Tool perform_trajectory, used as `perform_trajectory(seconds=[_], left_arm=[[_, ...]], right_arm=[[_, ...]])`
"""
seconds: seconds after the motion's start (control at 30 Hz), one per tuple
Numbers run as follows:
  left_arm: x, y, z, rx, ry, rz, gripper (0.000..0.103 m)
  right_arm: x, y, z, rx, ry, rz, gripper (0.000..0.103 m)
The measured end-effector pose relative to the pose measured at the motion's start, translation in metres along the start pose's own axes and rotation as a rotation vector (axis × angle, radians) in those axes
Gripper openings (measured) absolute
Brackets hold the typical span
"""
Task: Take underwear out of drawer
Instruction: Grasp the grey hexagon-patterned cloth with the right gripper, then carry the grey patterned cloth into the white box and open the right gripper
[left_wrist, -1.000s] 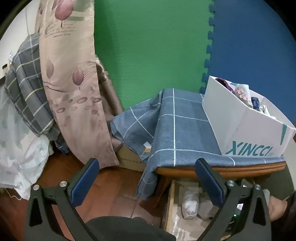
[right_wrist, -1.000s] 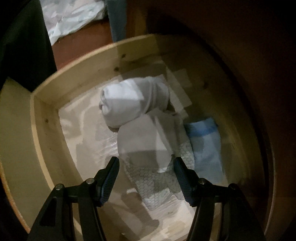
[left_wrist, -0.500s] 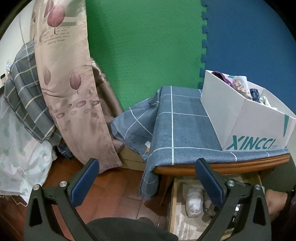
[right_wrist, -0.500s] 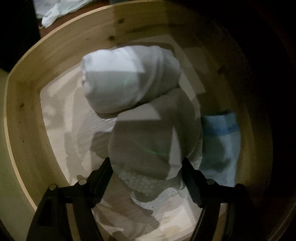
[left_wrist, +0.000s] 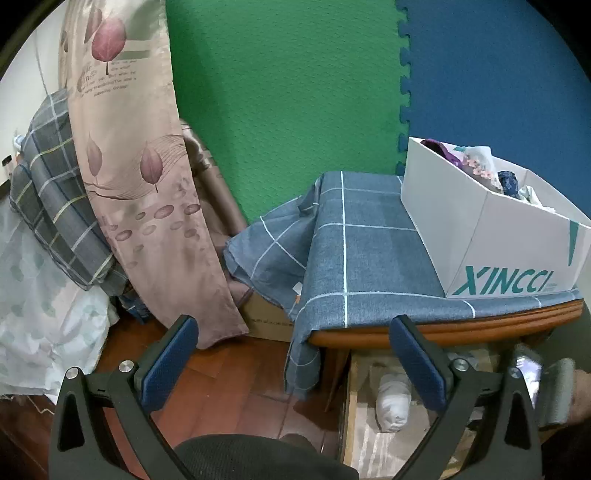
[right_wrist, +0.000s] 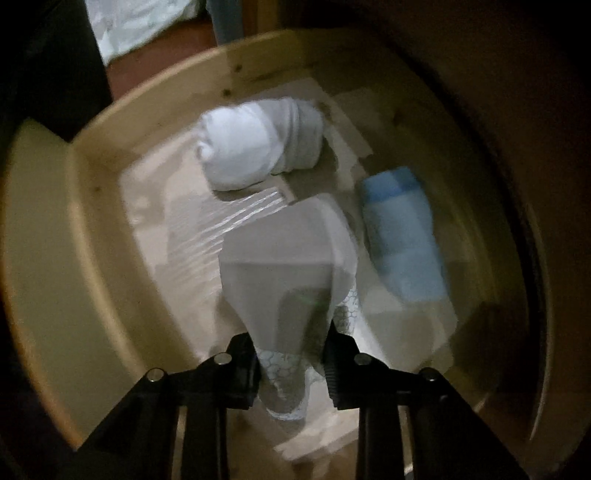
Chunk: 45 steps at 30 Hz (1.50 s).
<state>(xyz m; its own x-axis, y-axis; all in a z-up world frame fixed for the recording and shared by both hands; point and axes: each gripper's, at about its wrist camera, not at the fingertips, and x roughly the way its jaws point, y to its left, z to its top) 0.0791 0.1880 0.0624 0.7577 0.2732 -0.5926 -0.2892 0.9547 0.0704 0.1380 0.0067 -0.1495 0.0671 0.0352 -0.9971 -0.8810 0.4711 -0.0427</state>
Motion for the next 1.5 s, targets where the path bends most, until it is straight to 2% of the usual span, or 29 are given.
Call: perform_trajectory(seconds=[0.13, 0.27, 0.53, 0.73, 0.83, 0.9, 1.03, 1.17, 1.3, 1.5], left_arm=[[0.000, -0.001, 0.000, 0.006, 0.001, 0.004, 0.102], [0.000, -0.003, 0.000, 0.022, 0.005, 0.014, 0.102], [-0.002, -0.008, -0.001, 0.053, -0.002, 0.032, 0.102], [-0.004, -0.008, -0.001, 0.051, -0.005, 0.029, 0.102], [-0.004, -0.008, -0.001, 0.050, -0.005, 0.028, 0.102], [-0.005, -0.008, -0.001, 0.052, -0.006, 0.026, 0.102], [-0.004, -0.008, -0.001, 0.052, -0.005, 0.028, 0.102], [-0.004, -0.008, 0.000, 0.045, -0.006, 0.024, 0.102], [-0.002, -0.009, 0.001, 0.040, -0.004, 0.017, 0.102], [-0.003, -0.010, -0.001, 0.046, -0.006, 0.021, 0.102]], right_arm=[[-0.039, -0.011, -0.027, 0.119, -0.098, 0.054, 0.027], [-0.089, -0.023, -0.055, 0.257, -0.235, 0.091, 0.027], [-0.182, -0.036, -0.100, 0.440, -0.493, 0.123, 0.027], [-0.265, -0.057, -0.122, 0.498, -0.666, 0.059, 0.027], [-0.303, -0.075, -0.124, 0.507, -0.741, 0.033, 0.027], [-0.322, -0.088, -0.118, 0.506, -0.770, -0.014, 0.027], [-0.336, -0.120, -0.101, 0.527, -0.793, -0.046, 0.027], [-0.325, -0.153, -0.084, 0.557, -0.817, -0.086, 0.027], [-0.302, -0.177, -0.064, 0.584, -0.789, -0.081, 0.027], [-0.269, -0.192, -0.042, 0.601, -0.739, -0.108, 0.027]])
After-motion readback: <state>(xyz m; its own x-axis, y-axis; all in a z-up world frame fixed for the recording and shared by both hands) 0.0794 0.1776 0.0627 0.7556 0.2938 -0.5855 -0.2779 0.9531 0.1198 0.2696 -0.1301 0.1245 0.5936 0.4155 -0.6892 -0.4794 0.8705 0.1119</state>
